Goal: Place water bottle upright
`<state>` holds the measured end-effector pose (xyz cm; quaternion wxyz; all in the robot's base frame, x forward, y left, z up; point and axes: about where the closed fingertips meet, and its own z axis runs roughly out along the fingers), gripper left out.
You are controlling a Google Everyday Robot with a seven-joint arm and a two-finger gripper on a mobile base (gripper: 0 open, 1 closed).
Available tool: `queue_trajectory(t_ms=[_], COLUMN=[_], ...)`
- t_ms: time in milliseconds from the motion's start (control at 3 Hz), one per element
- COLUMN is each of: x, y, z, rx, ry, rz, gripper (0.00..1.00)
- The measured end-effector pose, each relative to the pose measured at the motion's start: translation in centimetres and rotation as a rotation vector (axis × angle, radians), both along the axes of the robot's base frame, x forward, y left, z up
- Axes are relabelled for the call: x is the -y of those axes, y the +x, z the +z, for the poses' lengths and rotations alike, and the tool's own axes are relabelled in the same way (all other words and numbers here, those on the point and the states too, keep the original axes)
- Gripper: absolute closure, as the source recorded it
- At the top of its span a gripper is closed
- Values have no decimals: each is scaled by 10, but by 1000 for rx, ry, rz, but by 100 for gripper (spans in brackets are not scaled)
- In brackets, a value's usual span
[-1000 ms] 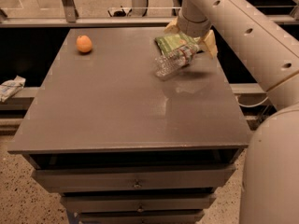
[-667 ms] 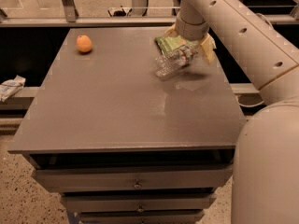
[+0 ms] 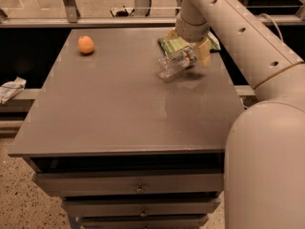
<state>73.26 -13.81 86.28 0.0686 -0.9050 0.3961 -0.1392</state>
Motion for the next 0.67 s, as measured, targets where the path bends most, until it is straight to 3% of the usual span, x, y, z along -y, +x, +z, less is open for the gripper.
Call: queue_trajectory(t_ms=[667], x=[0], y=[11], z=[-5], rx=[-13], ry=[-60], rz=[-11], gripper=[68])
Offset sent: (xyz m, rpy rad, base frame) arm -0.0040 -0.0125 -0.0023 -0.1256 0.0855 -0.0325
